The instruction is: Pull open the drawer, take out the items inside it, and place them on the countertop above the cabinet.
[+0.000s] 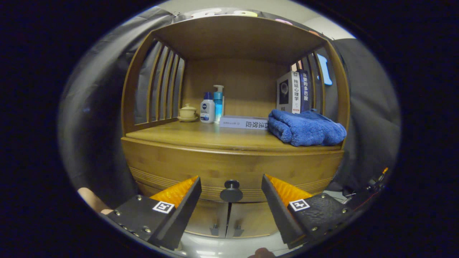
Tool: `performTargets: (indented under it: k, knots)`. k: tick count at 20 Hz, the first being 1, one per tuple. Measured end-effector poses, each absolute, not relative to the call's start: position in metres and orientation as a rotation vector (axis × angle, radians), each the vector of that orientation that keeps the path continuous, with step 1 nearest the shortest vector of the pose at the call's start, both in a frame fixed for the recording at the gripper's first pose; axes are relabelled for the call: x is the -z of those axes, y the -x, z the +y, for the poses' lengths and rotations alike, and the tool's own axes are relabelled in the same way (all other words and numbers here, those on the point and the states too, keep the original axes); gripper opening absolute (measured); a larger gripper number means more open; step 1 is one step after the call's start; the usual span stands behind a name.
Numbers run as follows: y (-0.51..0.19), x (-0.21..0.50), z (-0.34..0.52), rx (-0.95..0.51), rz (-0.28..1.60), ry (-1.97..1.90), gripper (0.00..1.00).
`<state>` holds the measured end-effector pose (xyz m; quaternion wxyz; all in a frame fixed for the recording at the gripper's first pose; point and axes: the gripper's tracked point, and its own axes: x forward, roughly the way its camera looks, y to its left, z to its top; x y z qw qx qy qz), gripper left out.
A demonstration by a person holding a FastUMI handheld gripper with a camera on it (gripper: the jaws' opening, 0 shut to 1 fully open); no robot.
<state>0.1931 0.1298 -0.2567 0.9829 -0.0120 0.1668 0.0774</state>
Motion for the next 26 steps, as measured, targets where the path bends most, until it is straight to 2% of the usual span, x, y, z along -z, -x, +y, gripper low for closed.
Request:
performTargets:
  k: [5, 8, 9, 10, 12, 13, 20, 22, 26]
  knots:
    - [-0.213, 0.294, 0.131, -0.133, 0.419, 0.004, 1.0]
    - [-0.219, 0.303, 0.136, -0.137, 0.443, -0.009, 0.53]
    - [-0.216, 0.307, 0.137, -0.139, 0.464, 0.001, 0.46]
    - [-0.213, 0.302, 0.136, -0.138, 0.448, -0.015, 0.47]
    - [-0.216, 0.305, 0.136, -0.129, 0.47, -0.058, 0.43]
    - [-0.217, 0.308, 0.137, -0.128, 0.485, -0.073, 0.37]
    - [-0.213, 0.312, 0.133, -0.08, 0.498, -0.158, 0.37]
    - [-0.203, 0.309, 0.131, -0.073, 0.495, -0.194, 0.25]
    - [-0.191, 0.306, 0.128, -0.087, 0.504, -0.132, 0.25]
